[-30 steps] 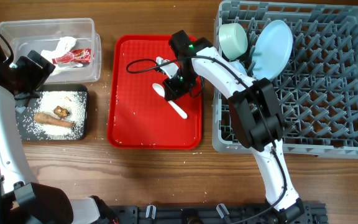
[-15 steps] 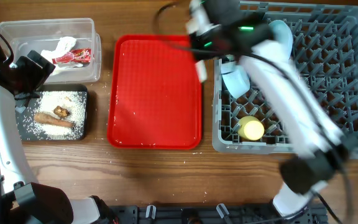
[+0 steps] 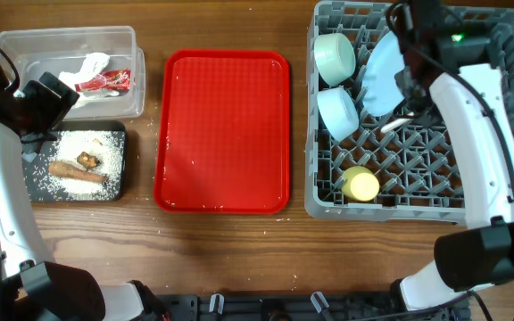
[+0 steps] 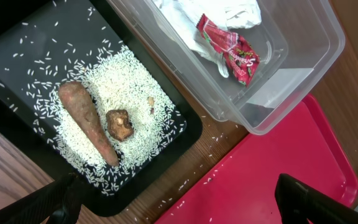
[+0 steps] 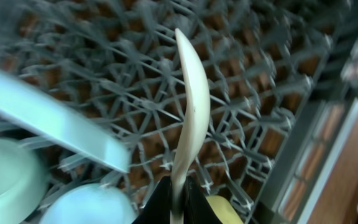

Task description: Sort waste into correct bins and load items into the dishwasher rack

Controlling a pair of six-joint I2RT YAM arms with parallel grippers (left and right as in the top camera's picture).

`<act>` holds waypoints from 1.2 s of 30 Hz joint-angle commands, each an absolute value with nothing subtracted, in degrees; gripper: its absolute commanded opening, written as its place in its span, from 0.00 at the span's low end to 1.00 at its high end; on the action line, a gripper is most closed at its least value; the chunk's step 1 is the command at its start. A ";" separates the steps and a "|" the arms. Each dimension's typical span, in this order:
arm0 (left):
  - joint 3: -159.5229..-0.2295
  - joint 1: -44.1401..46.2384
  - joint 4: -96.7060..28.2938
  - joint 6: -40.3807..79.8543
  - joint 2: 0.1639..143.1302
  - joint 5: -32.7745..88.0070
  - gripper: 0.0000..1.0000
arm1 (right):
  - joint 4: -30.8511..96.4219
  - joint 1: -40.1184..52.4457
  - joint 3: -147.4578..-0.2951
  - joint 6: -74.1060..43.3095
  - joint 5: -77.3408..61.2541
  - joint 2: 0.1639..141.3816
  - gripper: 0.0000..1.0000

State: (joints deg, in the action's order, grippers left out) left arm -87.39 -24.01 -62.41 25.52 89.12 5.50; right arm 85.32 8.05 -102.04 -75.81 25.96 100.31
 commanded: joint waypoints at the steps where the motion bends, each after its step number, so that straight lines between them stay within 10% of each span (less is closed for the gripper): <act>1: -88.36 -24.23 -62.41 24.21 88.62 5.98 1.00 | 83.55 8.27 -96.40 -87.31 25.87 100.88 0.04; 7: -88.36 -24.23 -62.41 24.21 88.62 5.98 1.00 | 76.29 8.27 -87.85 -87.42 25.61 100.92 0.05; 11: -88.36 -24.23 -62.41 24.21 88.62 5.98 1.00 | 75.37 8.27 -87.31 -87.29 25.54 100.71 0.62; 20: -88.36 -24.23 -62.41 24.21 88.62 5.98 1.00 | 73.10 8.36 -88.92 -70.91 25.89 89.49 0.62; 23: -88.36 -24.23 -62.41 24.21 88.62 5.96 1.00 | 67.31 9.98 -88.92 -39.09 17.34 80.36 1.00; 27: -88.36 -24.23 -62.41 24.21 88.62 5.96 1.00 | 66.94 13.52 -88.92 -0.10 -8.86 70.24 1.00; 36: -88.36 -24.23 -62.41 24.21 88.62 5.96 1.00 | 66.89 13.54 -88.92 1.15 -9.43 65.52 1.00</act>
State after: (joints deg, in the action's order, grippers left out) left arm -87.39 -24.01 -62.41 25.52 89.12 5.50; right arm 66.81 13.52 -88.27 -1.65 -7.70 65.14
